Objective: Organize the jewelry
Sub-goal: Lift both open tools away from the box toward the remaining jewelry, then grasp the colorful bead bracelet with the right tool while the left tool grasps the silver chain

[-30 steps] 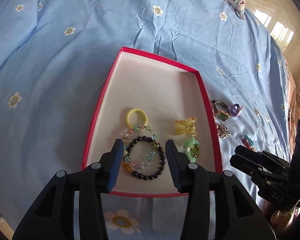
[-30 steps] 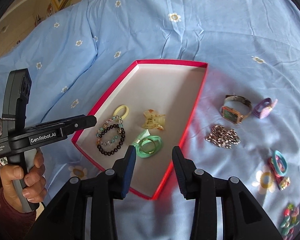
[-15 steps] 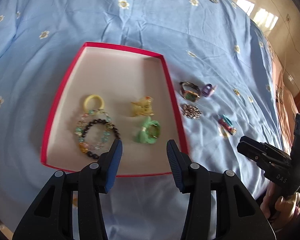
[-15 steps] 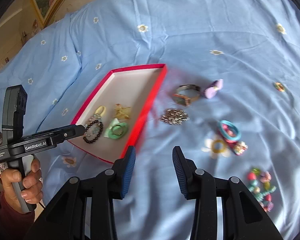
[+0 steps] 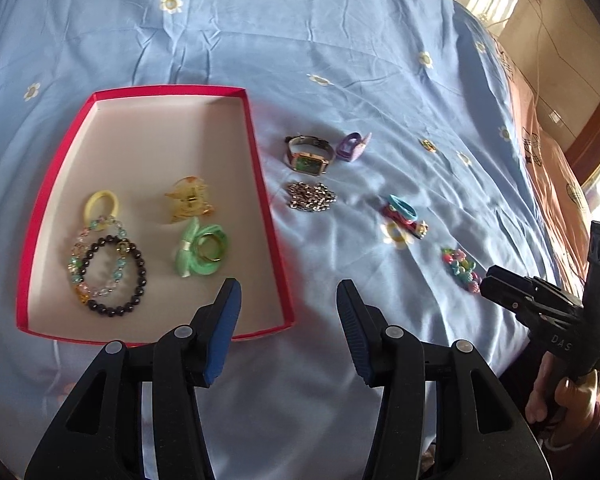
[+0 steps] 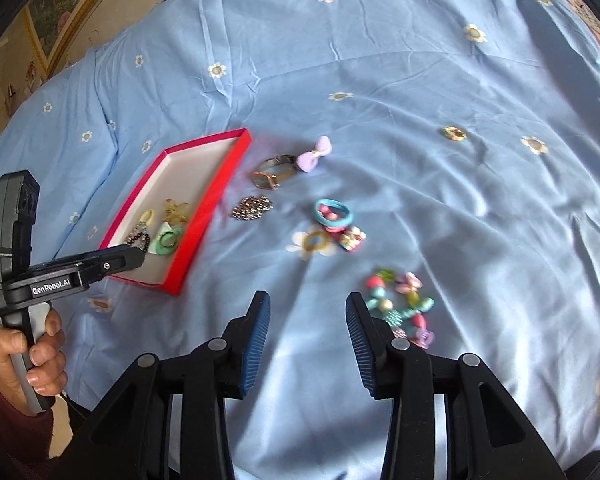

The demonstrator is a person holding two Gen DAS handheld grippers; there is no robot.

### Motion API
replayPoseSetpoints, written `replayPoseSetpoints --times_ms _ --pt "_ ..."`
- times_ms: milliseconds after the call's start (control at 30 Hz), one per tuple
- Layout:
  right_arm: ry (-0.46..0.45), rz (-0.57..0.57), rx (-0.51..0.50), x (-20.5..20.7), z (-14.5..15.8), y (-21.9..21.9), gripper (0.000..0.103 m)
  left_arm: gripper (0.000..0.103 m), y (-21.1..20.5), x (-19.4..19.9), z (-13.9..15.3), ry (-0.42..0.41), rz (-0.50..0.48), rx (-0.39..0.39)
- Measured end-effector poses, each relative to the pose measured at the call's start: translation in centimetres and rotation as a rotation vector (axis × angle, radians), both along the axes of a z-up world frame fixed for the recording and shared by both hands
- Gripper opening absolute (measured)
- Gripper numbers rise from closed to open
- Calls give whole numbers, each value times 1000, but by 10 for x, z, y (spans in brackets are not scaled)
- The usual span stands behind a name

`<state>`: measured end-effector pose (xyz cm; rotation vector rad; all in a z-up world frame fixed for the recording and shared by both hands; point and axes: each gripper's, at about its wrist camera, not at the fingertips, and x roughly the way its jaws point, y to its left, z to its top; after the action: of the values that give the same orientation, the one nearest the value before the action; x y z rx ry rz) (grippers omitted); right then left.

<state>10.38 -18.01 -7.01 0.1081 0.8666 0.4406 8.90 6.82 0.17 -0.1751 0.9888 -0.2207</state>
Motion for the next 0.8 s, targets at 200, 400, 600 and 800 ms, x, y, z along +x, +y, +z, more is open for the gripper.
replayPoseSetpoints --times_ms 200,400,600,800 --pt "-9 -43 -31 -4 -6 -20 41 50 -14 5 -6 16 -31 7" --pt "1 -72 -44 1 -11 -32 41 52 -28 13 -8 24 -62 5" --pt "9 -83 -61 10 -14 -36 47 56 -42 31 -6 13 -91 25" --pt "31 -72 -92 21 -24 -34 47 56 -54 61 -12 27 -123 62"
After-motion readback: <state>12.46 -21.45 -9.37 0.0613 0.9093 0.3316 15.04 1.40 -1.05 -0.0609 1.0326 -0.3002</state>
